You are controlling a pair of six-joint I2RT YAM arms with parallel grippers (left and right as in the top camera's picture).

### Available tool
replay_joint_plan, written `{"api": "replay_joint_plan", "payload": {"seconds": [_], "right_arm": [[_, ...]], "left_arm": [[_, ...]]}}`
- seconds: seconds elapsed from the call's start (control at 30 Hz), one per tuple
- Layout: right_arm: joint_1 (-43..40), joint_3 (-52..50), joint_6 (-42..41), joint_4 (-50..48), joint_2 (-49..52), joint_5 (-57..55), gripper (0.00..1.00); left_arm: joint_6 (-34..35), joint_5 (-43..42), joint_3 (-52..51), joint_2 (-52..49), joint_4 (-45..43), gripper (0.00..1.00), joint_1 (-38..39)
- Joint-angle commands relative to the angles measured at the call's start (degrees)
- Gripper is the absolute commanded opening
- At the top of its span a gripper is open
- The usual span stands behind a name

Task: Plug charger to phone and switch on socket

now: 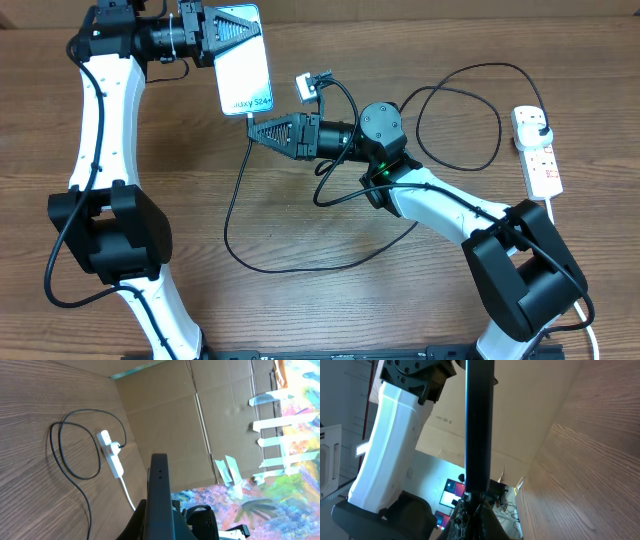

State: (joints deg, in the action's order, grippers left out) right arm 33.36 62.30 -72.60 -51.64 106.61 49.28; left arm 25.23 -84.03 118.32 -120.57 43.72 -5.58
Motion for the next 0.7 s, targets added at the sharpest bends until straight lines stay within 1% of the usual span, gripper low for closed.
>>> {"api": "replay_joint_plan", "payload": {"seconds": [0.0, 0.43, 0.67], "right_arm": [[-0.4, 0.0, 0.4, -0.5, 0.2, -0.2, 0.04], [-0.4, 0.0, 0.4, -0.3, 0.2, -0.8, 0.04], [-0.5, 0.0, 0.4, -0.3, 0.2, -1.1, 0.04]], "left_arm": [[-1.0, -2.4, 0.7, 0.9, 0.0, 0.04, 0.8], [-1.1, -2.7, 0.7, 0.9, 1.3, 0.04, 0.8], [-5.3, -3.5, 0.7, 0.9, 3.0, 0.04, 0.8]]}}
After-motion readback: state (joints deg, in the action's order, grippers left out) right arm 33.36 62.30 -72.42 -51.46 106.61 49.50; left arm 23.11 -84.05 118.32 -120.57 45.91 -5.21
